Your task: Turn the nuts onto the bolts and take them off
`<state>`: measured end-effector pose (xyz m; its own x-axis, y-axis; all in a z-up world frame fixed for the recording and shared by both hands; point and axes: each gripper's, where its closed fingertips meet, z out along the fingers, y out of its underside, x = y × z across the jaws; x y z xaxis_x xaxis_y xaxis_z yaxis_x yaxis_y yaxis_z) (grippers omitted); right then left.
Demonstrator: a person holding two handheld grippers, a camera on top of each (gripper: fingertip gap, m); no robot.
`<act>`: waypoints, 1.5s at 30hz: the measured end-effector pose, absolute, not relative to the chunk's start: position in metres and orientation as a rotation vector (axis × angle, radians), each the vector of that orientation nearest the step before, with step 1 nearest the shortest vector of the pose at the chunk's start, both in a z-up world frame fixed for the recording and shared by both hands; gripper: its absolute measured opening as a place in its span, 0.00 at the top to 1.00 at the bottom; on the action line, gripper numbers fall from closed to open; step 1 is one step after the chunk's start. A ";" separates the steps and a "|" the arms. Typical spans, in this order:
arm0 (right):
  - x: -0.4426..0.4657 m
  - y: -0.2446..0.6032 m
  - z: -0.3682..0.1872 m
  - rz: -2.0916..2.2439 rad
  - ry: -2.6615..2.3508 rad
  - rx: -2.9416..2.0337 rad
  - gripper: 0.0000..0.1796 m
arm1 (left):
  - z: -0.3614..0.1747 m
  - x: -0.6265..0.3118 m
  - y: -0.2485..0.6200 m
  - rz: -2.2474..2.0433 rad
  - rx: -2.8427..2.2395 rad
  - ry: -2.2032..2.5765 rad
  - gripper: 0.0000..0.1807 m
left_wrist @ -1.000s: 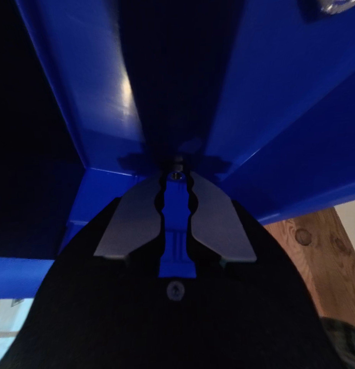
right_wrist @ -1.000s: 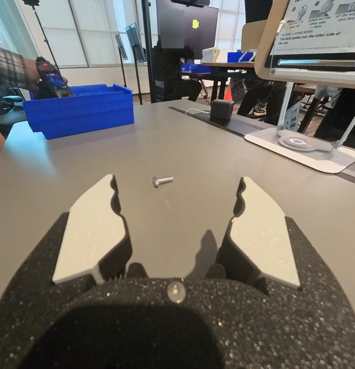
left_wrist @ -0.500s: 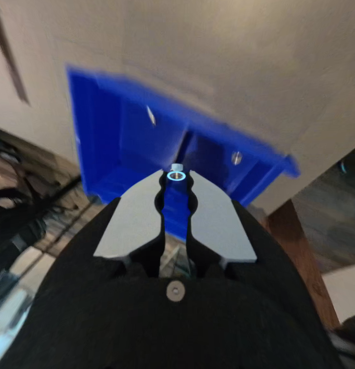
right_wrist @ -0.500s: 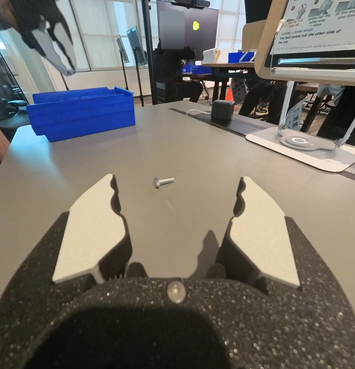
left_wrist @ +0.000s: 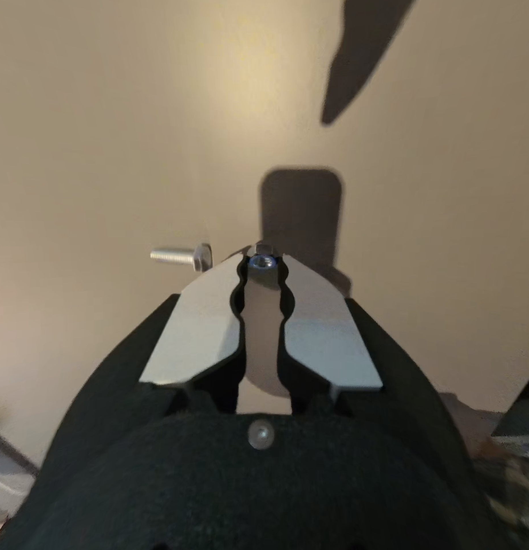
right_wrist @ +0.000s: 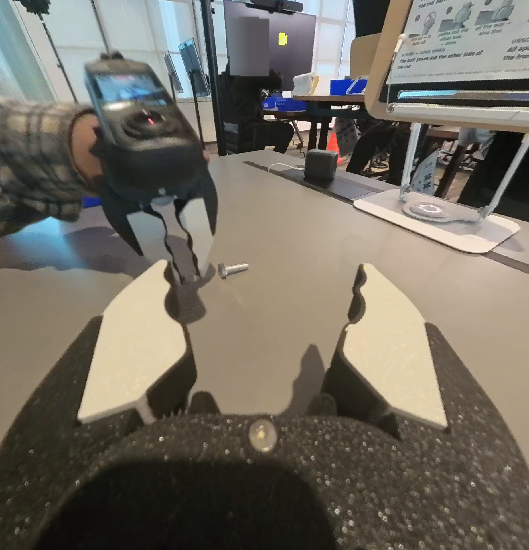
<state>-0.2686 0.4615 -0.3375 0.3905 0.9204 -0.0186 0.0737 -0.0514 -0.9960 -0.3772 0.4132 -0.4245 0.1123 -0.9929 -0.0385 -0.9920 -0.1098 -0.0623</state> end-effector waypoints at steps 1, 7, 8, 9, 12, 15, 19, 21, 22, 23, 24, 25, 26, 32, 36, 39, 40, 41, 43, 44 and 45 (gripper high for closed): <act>-0.267 0.462 -0.336 0.891 -0.943 -1.457 0.38 | -0.429 -0.373 0.415 -0.044 -2.292 2.047 0.90; -0.265 0.464 -0.336 0.882 -0.942 -1.466 0.38 | -0.439 -0.363 0.422 -0.089 -2.298 2.023 0.90; -0.266 0.463 -0.337 0.881 -0.946 -1.468 0.37 | -0.439 -0.363 0.422 -0.091 -2.302 2.019 0.90; -0.266 0.463 -0.338 0.878 -0.950 -1.469 0.37 | -0.439 -0.363 0.422 -0.091 -2.301 2.018 0.89; -0.267 0.463 -0.340 0.881 -0.958 -1.474 0.37 | -0.437 -0.364 0.423 -0.104 -2.293 2.010 0.89; -0.269 0.461 -0.343 0.886 -0.976 -1.484 0.37 | -0.427 -0.363 0.422 -0.220 -2.272 1.947 0.89; -0.274 0.456 -0.347 0.876 -1.033 -1.479 0.36 | -0.401 -0.368 0.425 -0.425 -2.212 1.770 0.84; -0.276 0.454 -0.349 0.864 -1.059 -1.483 0.37 | -0.385 -0.378 0.433 -0.518 -2.156 1.606 0.83; -0.276 0.454 -0.350 0.859 -1.063 -1.488 0.38 | -0.377 -0.384 0.438 -0.574 -2.126 1.503 0.83; -0.276 0.455 -0.351 0.860 -1.055 -1.502 0.39 | -0.370 -0.392 0.444 -0.625 -2.093 1.390 0.83; -0.278 0.455 -0.352 0.872 -1.043 -1.529 0.40 | -0.364 -0.402 0.451 -0.666 -2.058 1.271 0.83; -0.281 0.455 -0.352 0.894 -1.027 -1.564 0.40 | -0.359 -0.413 0.458 -0.695 -2.025 1.155 0.83; -0.285 0.456 -0.353 0.902 -1.010 -1.609 0.42 | -0.357 -0.426 0.465 -0.712 -1.998 1.049 0.83; -0.332 0.451 -0.369 0.887 -1.027 -1.911 0.52 | -0.360 -0.477 0.484 -0.710 -1.877 0.669 0.83; -0.358 0.456 -0.384 0.838 -1.054 -1.989 0.54 | -0.349 -0.482 0.482 -0.793 -1.829 0.610 0.83; -0.366 0.459 -0.394 0.828 -1.063 -2.017 0.56 | -0.344 -0.483 0.480 -0.809 -1.808 0.608 0.83; -0.368 0.459 -0.398 0.825 -1.067 -2.029 0.57 | -0.343 -0.483 0.479 -0.808 -1.805 0.610 0.83; -0.369 0.458 -0.402 0.820 -1.075 -2.042 0.57 | -0.342 -0.483 0.479 -0.806 -1.803 0.614 0.83; -0.373 0.457 -0.408 0.798 -1.088 -2.062 0.57 | -0.343 -0.482 0.478 -0.801 -1.809 0.623 0.83; -0.374 0.456 -0.411 0.776 -1.097 -2.072 0.57 | -0.344 -0.482 0.478 -0.796 -1.813 0.627 0.83; -0.375 0.457 -0.414 0.754 -1.104 -2.079 0.57 | -0.344 -0.482 0.478 -0.792 -1.818 0.630 0.83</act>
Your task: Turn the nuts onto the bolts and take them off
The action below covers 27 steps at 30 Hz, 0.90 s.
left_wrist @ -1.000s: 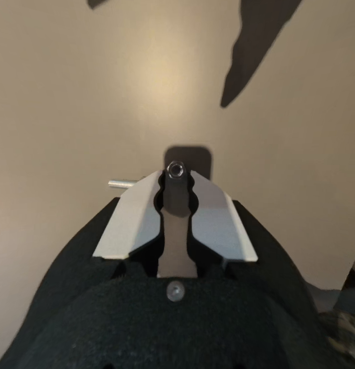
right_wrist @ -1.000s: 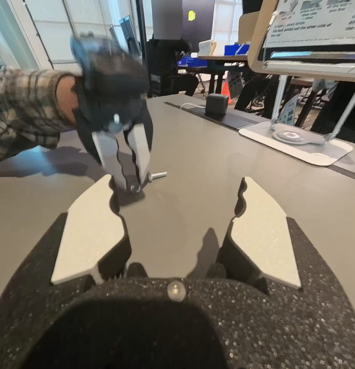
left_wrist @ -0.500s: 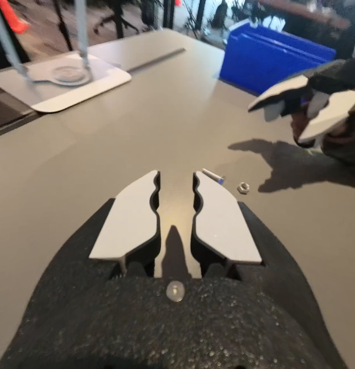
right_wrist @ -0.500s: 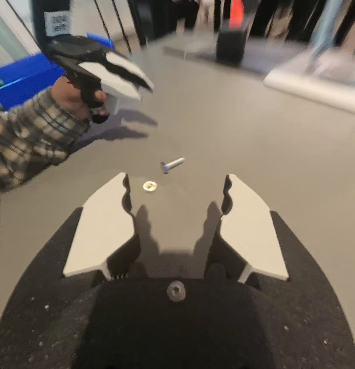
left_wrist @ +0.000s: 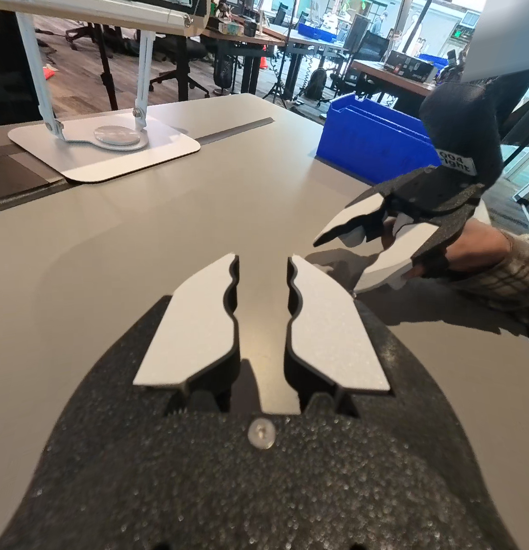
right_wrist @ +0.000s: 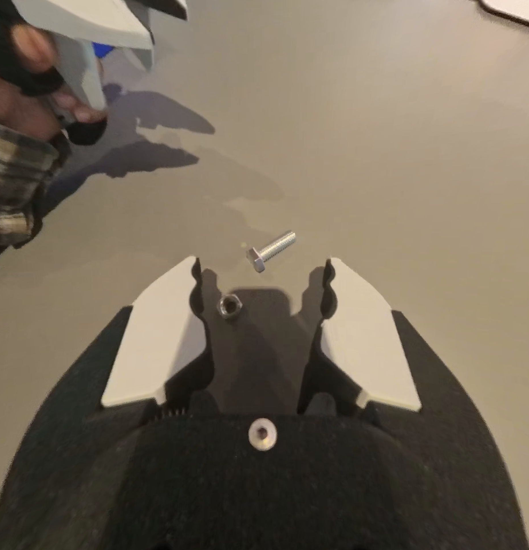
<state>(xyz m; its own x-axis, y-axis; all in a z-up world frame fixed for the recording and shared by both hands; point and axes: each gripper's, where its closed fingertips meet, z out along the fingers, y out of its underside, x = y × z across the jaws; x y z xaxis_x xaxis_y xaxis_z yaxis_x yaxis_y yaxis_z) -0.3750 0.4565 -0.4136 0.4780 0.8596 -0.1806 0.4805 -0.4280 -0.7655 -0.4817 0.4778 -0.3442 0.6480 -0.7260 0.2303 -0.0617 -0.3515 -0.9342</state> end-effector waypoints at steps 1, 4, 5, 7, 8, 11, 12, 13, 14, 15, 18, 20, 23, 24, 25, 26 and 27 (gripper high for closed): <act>-0.376 0.457 -0.415 0.735 -1.109 -2.081 0.56 | -0.345 -0.481 0.478 -0.790 -1.822 0.633 0.83; -0.378 0.459 -0.416 0.689 -1.121 -2.077 0.56 | -0.344 -0.480 0.477 -0.792 -1.818 0.638 0.83; -0.379 0.459 -0.417 0.681 -1.124 -2.077 0.56 | -0.343 -0.480 0.477 -0.791 -1.813 0.637 0.83; -0.380 0.458 -0.417 0.682 -1.130 -2.077 0.56 | -0.343 -0.480 0.476 -0.793 -1.813 0.637 0.84; -0.380 0.457 -0.417 0.690 -1.135 -2.079 0.56 | -0.343 -0.480 0.476 -0.796 -1.816 0.637 0.84; -0.378 0.458 -0.415 0.691 -1.191 -2.055 0.56 | -0.344 -0.480 0.476 -0.809 -1.821 0.641 0.84; -0.377 0.458 -0.413 0.699 -1.241 -2.032 0.56 | -0.345 -0.480 0.476 -0.809 -1.823 0.643 0.84; -0.377 0.456 -0.410 0.718 -1.329 -1.993 0.56 | -0.345 -0.480 0.476 -0.808 -1.822 0.644 0.84; -0.373 0.457 -0.409 0.704 -1.424 -1.970 0.56 | -0.345 -0.480 0.476 -0.807 -1.821 0.644 0.84; -0.369 0.461 -0.407 0.670 -1.542 -1.931 0.55 | -0.345 -0.480 0.476 -0.806 -1.821 0.645 0.84; -0.352 0.478 -0.402 0.501 -1.932 -1.710 0.54 | -0.345 -0.481 0.476 -0.803 -1.824 0.649 0.84; -0.348 0.484 -0.396 0.454 -2.161 -1.521 0.53 | -0.346 -0.481 0.477 -0.800 -1.826 0.651 0.84; -0.355 0.487 -0.385 0.462 -2.400 -1.243 0.60 | -0.348 -0.483 0.478 -0.785 -1.837 0.662 0.84; -0.359 0.486 -0.385 0.474 -2.465 -1.173 0.62 | -0.349 -0.483 0.478 -0.777 -1.839 0.665 0.84; -0.363 0.486 -0.386 0.474 -2.525 -1.112 0.64 | -0.349 -0.484 0.479 -0.770 -1.841 0.669 0.84; -0.366 0.485 -0.389 0.477 -2.586 -1.061 0.66 | -0.349 -0.485 0.479 -0.763 -1.843 0.672 0.84; -0.369 0.483 -0.393 0.482 -2.644 -1.026 0.67 | -0.349 -0.486 0.479 -0.756 -1.845 0.673 0.84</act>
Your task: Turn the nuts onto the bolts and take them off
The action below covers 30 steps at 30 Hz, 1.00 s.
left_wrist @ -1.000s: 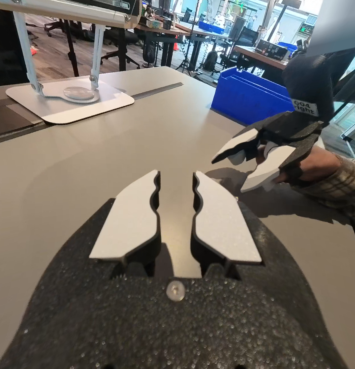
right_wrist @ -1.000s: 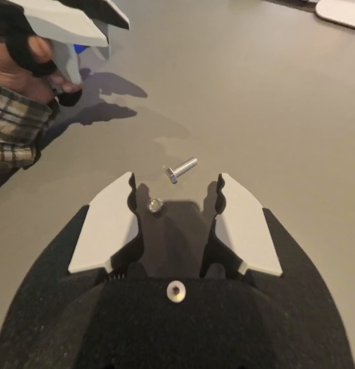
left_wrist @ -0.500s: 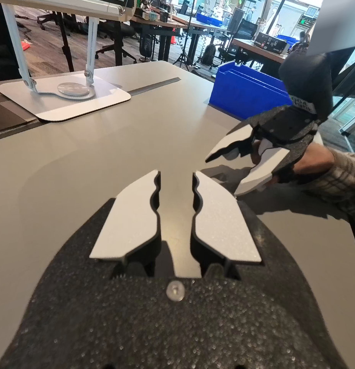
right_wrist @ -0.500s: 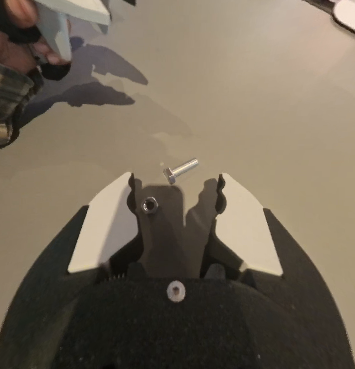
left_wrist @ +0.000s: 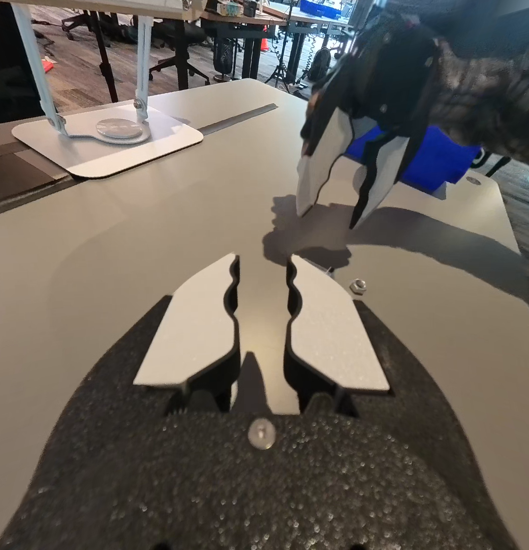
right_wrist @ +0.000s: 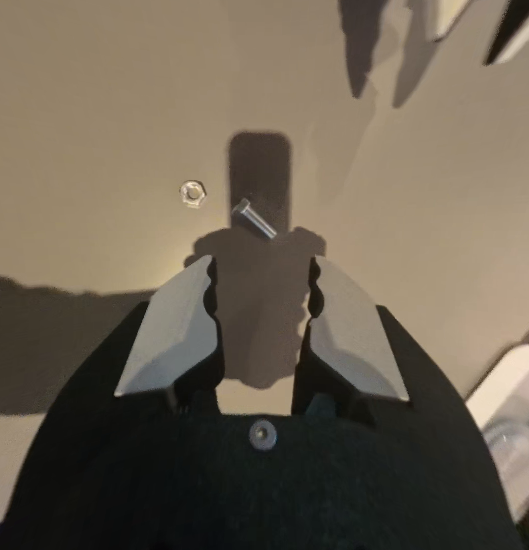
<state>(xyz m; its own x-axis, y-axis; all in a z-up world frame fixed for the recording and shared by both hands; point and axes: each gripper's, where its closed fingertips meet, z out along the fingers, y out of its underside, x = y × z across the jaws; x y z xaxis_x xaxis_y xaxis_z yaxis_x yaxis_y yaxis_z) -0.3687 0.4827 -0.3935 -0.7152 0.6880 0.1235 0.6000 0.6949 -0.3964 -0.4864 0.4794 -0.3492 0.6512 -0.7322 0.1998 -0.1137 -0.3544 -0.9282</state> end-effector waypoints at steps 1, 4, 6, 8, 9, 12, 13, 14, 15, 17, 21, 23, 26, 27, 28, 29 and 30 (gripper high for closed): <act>-0.371 0.480 -0.399 0.485 -2.699 -0.992 0.68 | -0.349 -0.488 0.480 -0.751 -1.847 0.673 0.84; -0.376 0.476 -0.418 0.452 -2.824 -0.905 0.70 | -0.349 -0.493 0.482 -0.745 -1.848 0.655 0.84; -0.378 0.475 -0.425 0.449 -2.869 -0.870 0.72 | -0.349 -0.495 0.483 -0.750 -1.850 0.643 0.84; -0.380 0.476 -0.430 0.449 -2.896 -0.857 0.75 | -0.350 -0.497 0.484 -0.748 -1.855 0.637 0.84; -0.380 0.475 -0.431 0.452 -2.904 -0.849 0.76 | -0.350 -0.497 0.484 -0.746 -1.857 0.637 0.84; -0.384 0.475 -0.436 0.457 -2.911 -0.833 0.82 | -0.351 -0.497 0.484 -0.742 -1.860 0.642 0.84; -0.384 0.476 -0.438 0.448 -2.915 -0.832 0.82 | -0.351 -0.497 0.484 -0.741 -1.860 0.643 0.84; -0.384 0.476 -0.441 0.446 -2.918 -0.835 0.84 | -0.351 -0.496 0.484 -0.741 -1.861 0.645 0.84; -0.387 0.474 -0.440 0.479 -2.902 -0.837 0.88 | -0.351 -0.496 0.484 -0.741 -1.862 0.646 0.84; -0.387 0.471 -0.441 0.507 -2.894 -0.874 0.92 | -0.352 -0.495 0.484 -0.749 -1.867 0.648 0.84; -0.385 0.466 -0.440 0.598 -2.781 -1.014 0.93 | -0.354 -0.490 0.482 -0.775 -1.869 0.665 0.84; -0.383 0.466 -0.439 0.630 -2.671 -1.118 0.94 | -0.353 -0.484 0.479 -0.794 -1.863 0.689 0.84; -0.377 0.472 -0.432 0.678 -2.395 -1.354 0.94 | -0.353 -0.472 0.473 -0.822 -1.849 0.738 0.82; -0.374 0.474 -0.426 0.700 -2.280 -1.423 0.94 | -0.354 -0.467 0.471 -0.829 -1.845 0.758 0.82; -0.370 0.477 -0.421 0.712 -2.163 -1.489 0.95 | -0.355 -0.461 0.469 -0.833 -1.841 0.780 0.81; -0.364 0.476 -0.416 0.721 -2.071 -1.532 0.95 | -0.357 -0.456 0.467 -0.837 -1.835 0.805 0.80; -0.358 0.474 -0.412 0.731 -1.998 -1.546 0.95 | -0.358 -0.450 0.464 -0.843 -1.827 0.830 0.80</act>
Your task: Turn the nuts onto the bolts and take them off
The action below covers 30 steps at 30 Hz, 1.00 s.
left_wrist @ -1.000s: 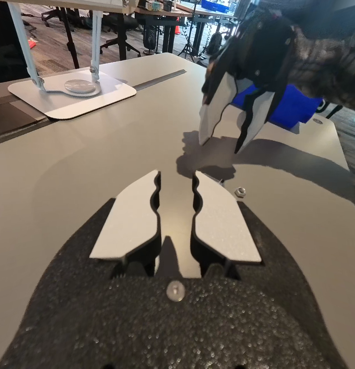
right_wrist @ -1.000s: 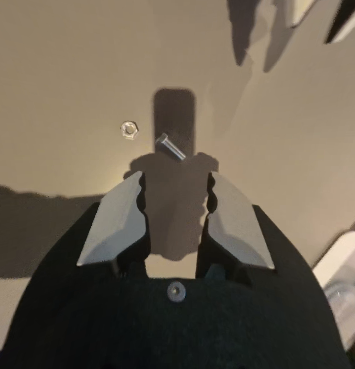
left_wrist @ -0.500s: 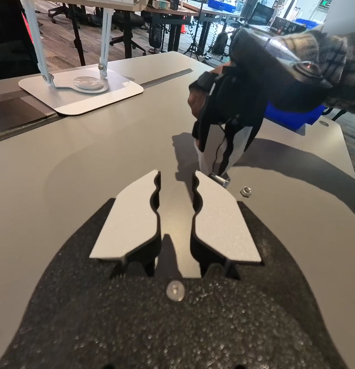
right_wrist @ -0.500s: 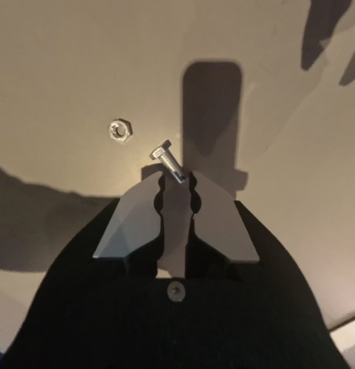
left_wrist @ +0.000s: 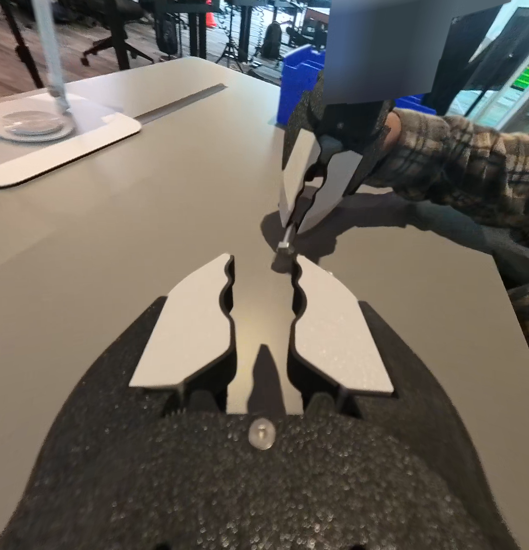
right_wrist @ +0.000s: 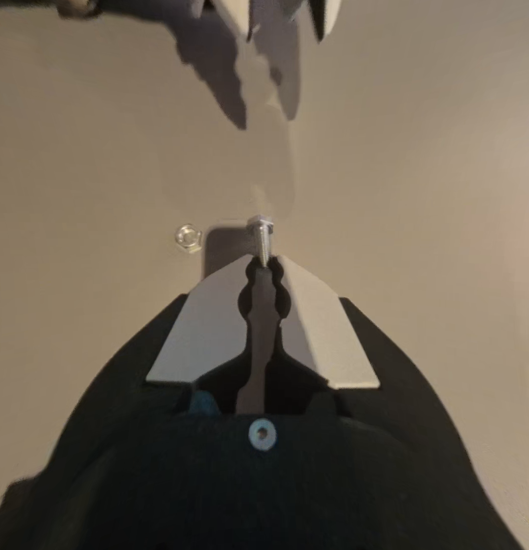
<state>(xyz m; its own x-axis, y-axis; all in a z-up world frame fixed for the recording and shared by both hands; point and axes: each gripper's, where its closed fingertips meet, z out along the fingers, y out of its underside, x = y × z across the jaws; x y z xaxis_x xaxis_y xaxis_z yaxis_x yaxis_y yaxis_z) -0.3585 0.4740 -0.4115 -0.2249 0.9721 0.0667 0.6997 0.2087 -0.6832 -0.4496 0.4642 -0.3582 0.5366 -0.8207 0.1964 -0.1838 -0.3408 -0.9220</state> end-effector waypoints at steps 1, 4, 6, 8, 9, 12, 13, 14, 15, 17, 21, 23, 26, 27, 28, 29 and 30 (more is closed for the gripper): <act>-0.353 0.471 -0.408 0.734 -1.934 -1.554 0.95 | -0.360 -0.443 0.462 -0.850 -1.817 0.853 0.80; -0.343 0.463 -0.405 0.733 -1.838 -1.553 0.95 | -0.369 -0.426 0.455 -0.856 -1.823 0.921 0.80; -0.341 0.458 -0.403 0.783 -1.797 -1.549 0.95 | -0.375 -0.416 0.452 -0.859 -1.828 0.963 0.79; -0.341 0.457 -0.402 0.803 -1.775 -1.549 0.95 | -0.375 -0.406 0.447 -0.878 -1.807 0.987 0.79; -0.341 0.457 -0.401 0.795 -1.777 -1.544 0.95 | -0.375 -0.401 0.446 -0.877 -1.801 0.997 0.79; -0.343 0.454 -0.393 0.812 -1.761 -1.520 0.95 | -0.377 -0.387 0.444 -0.846 -1.792 1.040 0.79; -0.344 0.453 -0.392 0.819 -1.760 -1.509 0.95 | -0.377 -0.384 0.444 -0.833 -1.788 1.051 0.78; -0.345 0.452 -0.390 0.830 -1.759 -1.497 0.95 | -0.378 -0.380 0.443 -0.825 -1.784 1.061 0.77; -0.346 0.450 -0.389 0.847 -1.758 -1.488 0.95 | -0.379 -0.377 0.444 -0.816 -1.782 1.068 0.77; -0.347 0.448 -0.387 0.873 -1.749 -1.477 0.95 | -0.380 -0.375 0.444 -0.800 -1.777 1.074 0.77; -0.351 0.444 -0.380 0.936 -1.716 -1.445 0.95 | -0.371 -0.372 0.442 -0.839 -1.718 1.052 0.79; -0.354 0.442 -0.377 0.963 -1.705 -1.431 0.95 | -0.368 -0.369 0.439 -0.874 -1.697 1.048 0.80; -0.356 0.440 -0.374 0.978 -1.699 -1.421 0.95 | -0.367 -0.365 0.436 -0.880 -1.680 1.067 0.82; -0.357 0.438 -0.373 0.980 -1.702 -1.416 0.95 | -0.368 -0.364 0.435 -0.869 -1.680 1.077 0.82; -0.358 0.437 -0.372 0.988 -1.703 -1.411 0.95 | -0.369 -0.364 0.435 -0.855 -1.682 1.086 0.83; -0.359 0.436 -0.371 0.995 -1.700 -1.407 0.95 | -0.371 -0.363 0.434 -0.844 -1.685 1.097 0.83; -0.359 0.435 -0.371 0.996 -1.705 -1.406 0.95 | -0.372 -0.362 0.434 -0.835 -1.688 1.107 0.83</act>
